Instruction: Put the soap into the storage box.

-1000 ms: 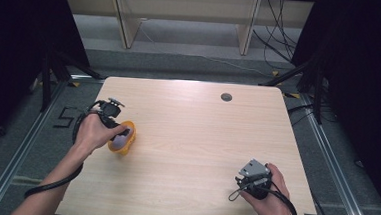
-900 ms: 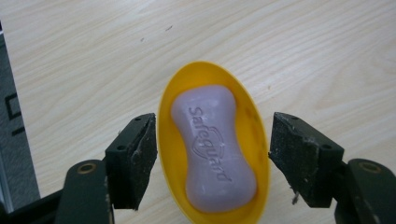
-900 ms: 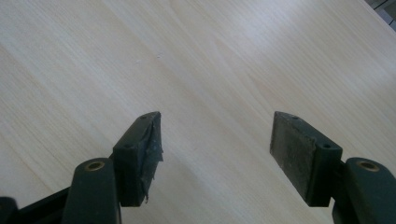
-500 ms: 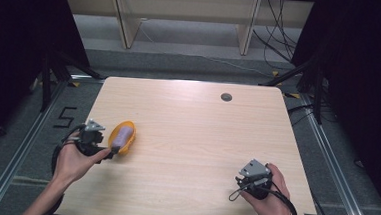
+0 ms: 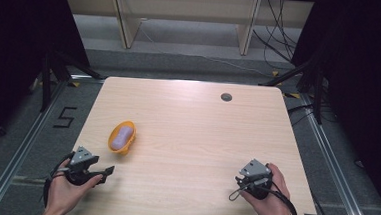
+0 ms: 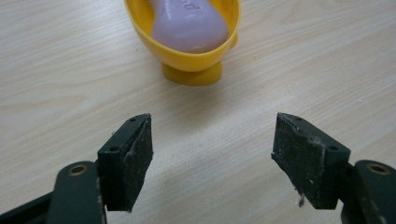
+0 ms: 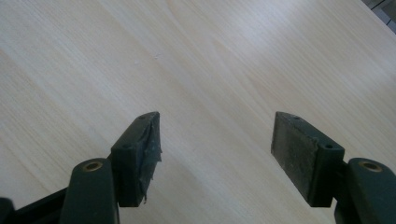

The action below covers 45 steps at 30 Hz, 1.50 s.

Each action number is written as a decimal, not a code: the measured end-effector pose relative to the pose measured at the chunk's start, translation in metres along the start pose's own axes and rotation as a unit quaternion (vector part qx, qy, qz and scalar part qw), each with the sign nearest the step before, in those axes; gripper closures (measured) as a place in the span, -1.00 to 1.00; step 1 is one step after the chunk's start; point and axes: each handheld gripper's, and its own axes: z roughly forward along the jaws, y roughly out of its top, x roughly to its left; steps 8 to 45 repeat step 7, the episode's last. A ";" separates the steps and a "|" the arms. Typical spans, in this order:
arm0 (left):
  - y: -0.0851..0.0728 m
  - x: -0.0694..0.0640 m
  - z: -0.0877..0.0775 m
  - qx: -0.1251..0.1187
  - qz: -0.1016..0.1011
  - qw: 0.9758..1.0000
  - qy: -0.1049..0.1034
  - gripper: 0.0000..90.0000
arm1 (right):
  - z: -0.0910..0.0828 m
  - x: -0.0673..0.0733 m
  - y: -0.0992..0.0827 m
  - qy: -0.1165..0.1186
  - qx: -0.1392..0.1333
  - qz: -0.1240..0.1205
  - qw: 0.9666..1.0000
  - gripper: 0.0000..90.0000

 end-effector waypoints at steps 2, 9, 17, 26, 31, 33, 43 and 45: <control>0.001 0.001 0.001 -0.005 0.000 1.000 0.001 -0.38 | 0.000 0.000 0.000 0.001 -0.001 0.000 1.000 -0.25; -0.001 0.005 0.005 0.000 0.002 1.000 -0.014 -0.37 | 0.001 0.000 0.000 0.001 0.000 -0.001 1.000 -0.26; -0.001 0.005 0.005 0.000 0.002 1.000 -0.014 -0.37 | 0.001 0.000 0.000 0.001 0.000 -0.001 1.000 -0.26; -0.001 0.005 0.005 0.000 0.002 1.000 -0.014 -0.37 | 0.001 0.000 0.000 0.001 0.000 -0.001 1.000 -0.26; -0.001 0.005 0.005 0.000 0.002 1.000 -0.014 -0.37 | 0.001 0.000 0.000 0.001 0.000 -0.001 1.000 -0.26; -0.001 0.005 0.005 0.000 0.002 1.000 -0.014 -0.37 | 0.001 0.000 0.000 0.001 0.000 -0.001 1.000 -0.26; -0.001 0.005 0.005 0.000 0.002 1.000 -0.014 -0.37 | 0.001 0.000 0.000 0.001 0.000 -0.001 1.000 -0.26; -0.001 0.005 0.005 0.000 0.002 1.000 -0.014 -0.37 | 0.001 0.000 0.000 0.001 0.000 -0.001 1.000 -0.26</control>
